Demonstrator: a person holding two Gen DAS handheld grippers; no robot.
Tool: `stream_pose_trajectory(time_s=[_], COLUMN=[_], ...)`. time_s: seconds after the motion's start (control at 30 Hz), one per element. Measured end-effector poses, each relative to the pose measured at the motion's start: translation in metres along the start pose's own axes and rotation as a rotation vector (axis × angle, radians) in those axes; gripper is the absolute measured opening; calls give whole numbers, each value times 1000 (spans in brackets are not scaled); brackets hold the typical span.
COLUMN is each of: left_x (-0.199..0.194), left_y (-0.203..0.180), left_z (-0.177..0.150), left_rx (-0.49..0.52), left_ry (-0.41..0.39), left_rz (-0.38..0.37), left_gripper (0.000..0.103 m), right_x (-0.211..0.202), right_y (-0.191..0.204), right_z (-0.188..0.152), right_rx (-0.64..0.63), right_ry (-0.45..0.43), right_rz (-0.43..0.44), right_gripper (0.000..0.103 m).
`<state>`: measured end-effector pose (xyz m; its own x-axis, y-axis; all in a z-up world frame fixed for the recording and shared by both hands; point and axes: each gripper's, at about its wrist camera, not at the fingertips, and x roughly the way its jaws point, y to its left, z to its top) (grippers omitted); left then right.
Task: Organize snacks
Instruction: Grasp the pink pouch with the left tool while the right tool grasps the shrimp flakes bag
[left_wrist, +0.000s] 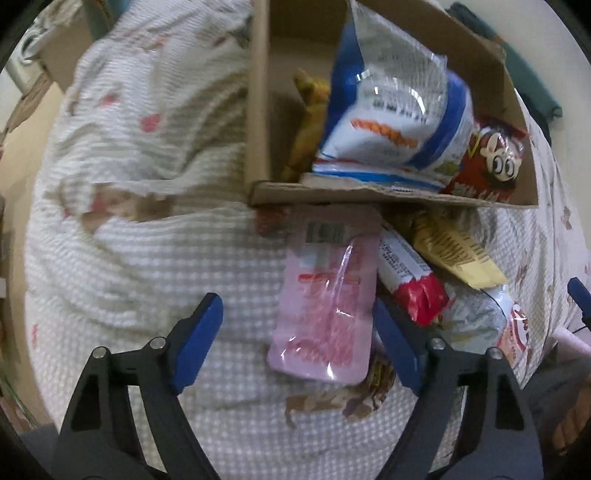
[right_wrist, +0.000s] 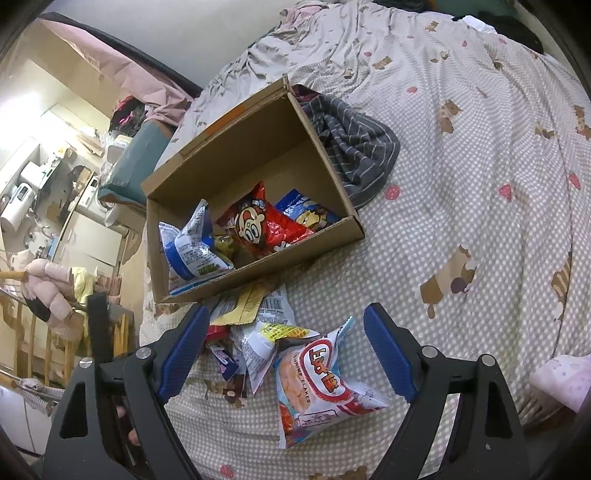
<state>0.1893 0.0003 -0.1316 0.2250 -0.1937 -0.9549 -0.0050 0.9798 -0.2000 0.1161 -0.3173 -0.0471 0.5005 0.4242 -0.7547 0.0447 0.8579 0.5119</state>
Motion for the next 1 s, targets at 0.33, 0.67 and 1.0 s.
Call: stream_pose_trajectory(time_s=[0.33,0.67,1.0], left_x=[26,-10,-53], left_y=[-6,-8,5], left_z=[4,-5,-30], left_rx=[18,40,57], left_ry=[52,-11,-47], left_rz=[-39,-24,36], left_gripper=[55,36,20], right_x=[10,12,11], right_y=[-1,4,0], right_z=[0,-3,-9], right_rx=[-3,-35,-39], right_ry=[31,38,89], right_rz=[-14,-30,-51], right_gripper=[88,88,88])
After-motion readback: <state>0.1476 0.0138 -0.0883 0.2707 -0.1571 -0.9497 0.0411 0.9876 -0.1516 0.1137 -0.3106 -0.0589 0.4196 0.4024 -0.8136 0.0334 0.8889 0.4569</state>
